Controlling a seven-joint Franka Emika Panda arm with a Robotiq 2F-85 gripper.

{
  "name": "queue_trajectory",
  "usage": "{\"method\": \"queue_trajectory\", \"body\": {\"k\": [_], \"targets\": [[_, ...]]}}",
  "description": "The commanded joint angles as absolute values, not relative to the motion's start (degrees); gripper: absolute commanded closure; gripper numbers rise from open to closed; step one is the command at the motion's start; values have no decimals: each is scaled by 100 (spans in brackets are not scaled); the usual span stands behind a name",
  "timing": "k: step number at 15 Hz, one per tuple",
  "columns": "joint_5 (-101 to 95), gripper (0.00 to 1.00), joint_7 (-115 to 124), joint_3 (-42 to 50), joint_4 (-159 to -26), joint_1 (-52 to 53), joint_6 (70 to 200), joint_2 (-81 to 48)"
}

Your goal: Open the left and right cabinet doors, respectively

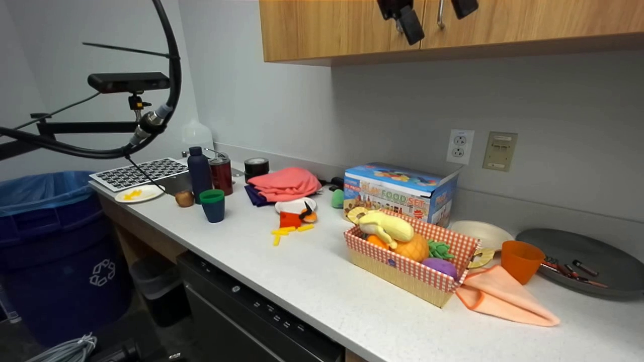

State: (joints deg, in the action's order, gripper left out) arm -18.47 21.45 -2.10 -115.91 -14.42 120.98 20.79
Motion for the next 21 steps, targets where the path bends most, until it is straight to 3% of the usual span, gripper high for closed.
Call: {"method": "queue_trajectory", "body": {"k": [1, 6, 13, 21], "targets": [[-1543, 0, 1740, -148, -11622, -961, 12087, 2265], [-1805, 0, 1928, -337, -11909, -711, 13538, 2133], [-2853, 0, 2649, -738, -11737, -1126, 15523, 1537], [-3116, 0, 2735, -699, -11805, -1108, 15486, 1571]]}}
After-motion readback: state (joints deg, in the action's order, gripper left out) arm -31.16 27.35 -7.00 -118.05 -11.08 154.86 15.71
